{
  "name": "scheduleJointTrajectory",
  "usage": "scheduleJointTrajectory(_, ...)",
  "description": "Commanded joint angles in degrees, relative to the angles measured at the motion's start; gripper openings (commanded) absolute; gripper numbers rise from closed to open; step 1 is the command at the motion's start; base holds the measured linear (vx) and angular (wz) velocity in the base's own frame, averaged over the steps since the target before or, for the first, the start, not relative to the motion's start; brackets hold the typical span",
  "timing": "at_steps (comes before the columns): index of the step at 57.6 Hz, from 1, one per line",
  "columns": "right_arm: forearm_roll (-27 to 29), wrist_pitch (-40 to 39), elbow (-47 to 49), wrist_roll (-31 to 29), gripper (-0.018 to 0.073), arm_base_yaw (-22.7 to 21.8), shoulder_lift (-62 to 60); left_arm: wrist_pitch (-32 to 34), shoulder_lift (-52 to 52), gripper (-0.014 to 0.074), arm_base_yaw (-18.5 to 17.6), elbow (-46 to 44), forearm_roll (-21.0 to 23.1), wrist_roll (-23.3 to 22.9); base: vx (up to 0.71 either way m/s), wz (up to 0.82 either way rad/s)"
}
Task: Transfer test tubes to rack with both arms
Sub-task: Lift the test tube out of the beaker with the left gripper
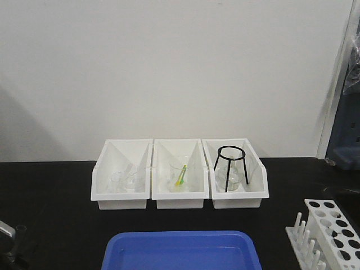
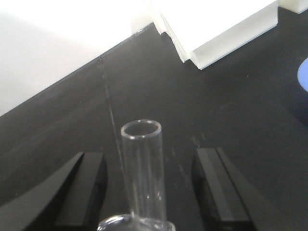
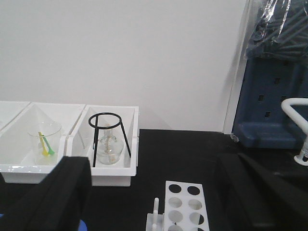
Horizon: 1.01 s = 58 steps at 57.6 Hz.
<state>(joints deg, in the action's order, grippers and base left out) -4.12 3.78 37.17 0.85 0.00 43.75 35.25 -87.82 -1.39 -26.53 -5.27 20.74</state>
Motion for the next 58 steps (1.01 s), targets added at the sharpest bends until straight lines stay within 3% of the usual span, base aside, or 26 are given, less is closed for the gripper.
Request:
scheduleJointTrajectory(1, -0.5, -4.7, 2.0, -0.3, 0.0568, 0.0, -0.1, 6.7, 0.2, 0.0464, 0.2, -1.6, 0.3, -0.5, 0.00, 0.00)
scheduleJointTrajectory(14, -0.5, -4.7, 2.0, -0.3, 0.0568, -0.1, -0.1, 8.5, -1.3, 0.0353, 0.2, -1.6, 0.3, -0.4, 0.00, 0.00)
scheduleJointTrajectory(32, -0.5, -4.1, 2.0, -0.3, 0.0568, -0.1, -0.1, 9.2, -1.3, -0.0019, 0.2, -1.5, 0.4, -0.3, 0.00, 0.00)
scheduleJointTrajectory(58, -0.5, -2.7, 2.0, -0.3, 0.0568, -0.1, -0.1, 10.1, -1.3, -0.0021, 0.2, -1.5, 0.4, -0.5, 0.00, 0.00)
